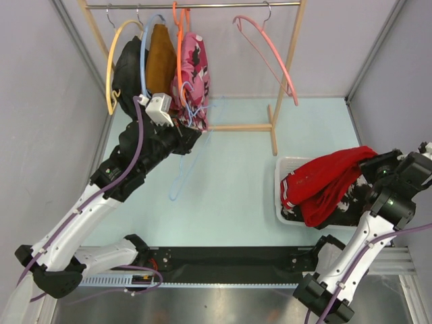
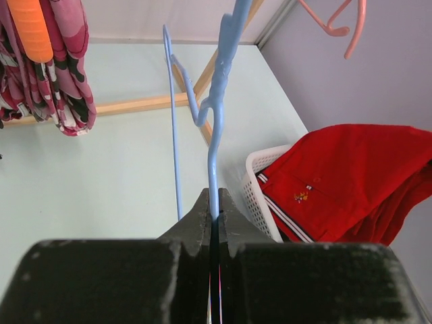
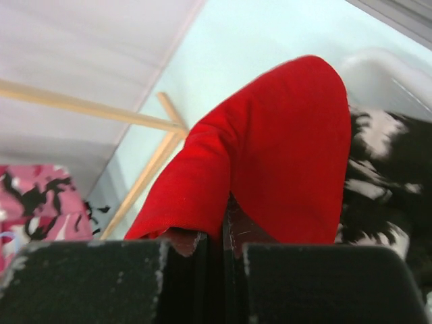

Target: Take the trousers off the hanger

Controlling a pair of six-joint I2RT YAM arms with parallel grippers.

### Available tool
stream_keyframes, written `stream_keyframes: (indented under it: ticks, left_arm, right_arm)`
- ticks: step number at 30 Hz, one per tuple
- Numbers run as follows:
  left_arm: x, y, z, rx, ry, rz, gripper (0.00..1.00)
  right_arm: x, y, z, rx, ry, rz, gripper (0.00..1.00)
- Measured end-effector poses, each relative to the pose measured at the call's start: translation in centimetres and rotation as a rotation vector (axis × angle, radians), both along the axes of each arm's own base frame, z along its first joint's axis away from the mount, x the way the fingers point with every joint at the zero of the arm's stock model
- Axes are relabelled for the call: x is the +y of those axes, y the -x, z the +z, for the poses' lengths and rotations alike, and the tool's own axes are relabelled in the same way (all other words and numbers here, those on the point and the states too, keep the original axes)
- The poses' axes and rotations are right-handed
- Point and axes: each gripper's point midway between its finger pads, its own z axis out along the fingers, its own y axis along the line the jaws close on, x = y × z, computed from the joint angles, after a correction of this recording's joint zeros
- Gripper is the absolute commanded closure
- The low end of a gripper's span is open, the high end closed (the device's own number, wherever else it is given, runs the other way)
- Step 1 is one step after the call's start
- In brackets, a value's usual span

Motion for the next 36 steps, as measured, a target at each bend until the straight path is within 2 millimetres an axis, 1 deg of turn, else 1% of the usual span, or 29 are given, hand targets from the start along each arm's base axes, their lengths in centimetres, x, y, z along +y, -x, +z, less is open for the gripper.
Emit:
stream_keyframes:
  ticks: [4,7,9,10,11,12,13,14,15,17,18,19,20,21,24,26,28,30,31,32,34,35,36]
  left_arm:
    - [-0.1,0.0,0.0,0.000,0.001,-0.004,1.00]
    - [-0.1,0.1,0.0,0.000,0.001,-0.006,1.00]
    - [-0.2,0.1,0.0,0.000,0.003,-0.013,1.00]
    - [-0.2,0.2,0.0,0.001,0.003,-0.017,1.00]
    - [-0.3,0.2,0.0,0.002,0.004,-0.021,1.00]
    - [-0.4,0.2,0.0,0.003,0.004,-0.025,1.00]
    - [-0.5,0.2,0.0,0.003,0.004,-0.028,1.00]
    - [-0.5,0.2,0.1,0.002,0.006,-0.030,1.00]
    - [-0.6,0.2,0.2,0.001,0.007,-0.032,1.00]
    - [-0.7,0.2,0.4,-0.003,0.012,-0.039,1.00]
    - [-0.8,0.2,0.5,-0.004,0.014,-0.040,1.00]
    - [-0.8,0.2,0.5,-0.005,0.015,-0.041,1.00]
    - [-0.9,0.2,0.6,-0.006,0.017,-0.043,1.00]
    - [-0.9,0.2,0.6,-0.006,0.018,-0.042,1.00]
    - [-1.0,0.0,0.9,-0.004,0.027,-0.036,1.00]
    - [-1.0,-0.1,1.1,-0.001,0.033,-0.032,1.00]
    - [-1.0,-0.1,1.2,0.002,0.036,-0.030,1.00]
    - [-1.0,-0.3,1.4,0.005,0.037,-0.025,1.00]
    - [-1.1,-0.4,1.5,0.006,0.037,-0.024,1.00]
    - [-1.2,-0.5,1.7,0.007,0.036,-0.023,1.00]
    - [-1.4,-0.7,1.9,0.010,0.036,-0.023,1.00]
    - [-1.5,-0.8,2.0,0.013,0.035,-0.023,1.00]
    - [-1.6,-0.9,2.1,0.016,0.035,-0.022,1.00]
  right_arm:
    - [-1.0,0.5,-3.8,0.077,-0.047,-0.073,0.99]
    - [-1.8,0.6,-7.5,0.158,-0.118,-0.143,0.97]
    - [-2.5,1.0,-10.2,0.232,-0.166,-0.201,0.91]
    - [-2.9,1.3,-11.3,0.271,-0.183,-0.233,0.81]
    - [-3.3,1.7,-12.1,0.301,-0.188,-0.261,0.73]
    - [-3.6,2.1,-12.8,0.335,-0.192,-0.291,0.64]
    - [-3.9,2.6,-13.2,0.359,-0.187,-0.319,0.31]
    - [-4.2,3.1,-13.2,0.369,-0.170,-0.344,0.16]
    - [-4.5,3.6,-12.9,0.372,-0.148,-0.369,0.01]
    - [-4.9,5.0,-12.0,0.384,-0.097,-0.415,0.00]
    - [-5.0,5.9,-10.7,0.381,-0.057,-0.433,0.00]
    - [-5.1,6.0,-10.2,0.372,-0.048,-0.437,0.00]
    - [-5.1,6.3,-8.9,0.358,-0.018,-0.438,0.00]
    - [-5.1,6.4,-7.4,0.340,0.005,-0.433,0.00]
    - [-4.9,6.3,-2.1,0.258,0.082,-0.406,0.00]
    - [-4.3,6.0,1.9,0.176,0.141,-0.364,0.00]
    - [-3.1,5.8,5.0,0.106,0.185,-0.307,0.00]
    - [-1.6,5.6,7.3,0.052,0.208,-0.232,0.02]
    - [-0.9,5.5,8.1,0.029,0.216,-0.199,0.03]
    - [0.2,5.2,9.2,-0.006,0.218,-0.138,0.03]
    - [2.0,4.6,10.1,-0.047,0.211,-0.040,0.03]
    - [3.2,4.2,10.3,-0.063,0.199,0.027,0.04]
    - [4.0,3.9,10.2,-0.067,0.187,0.072,0.03]
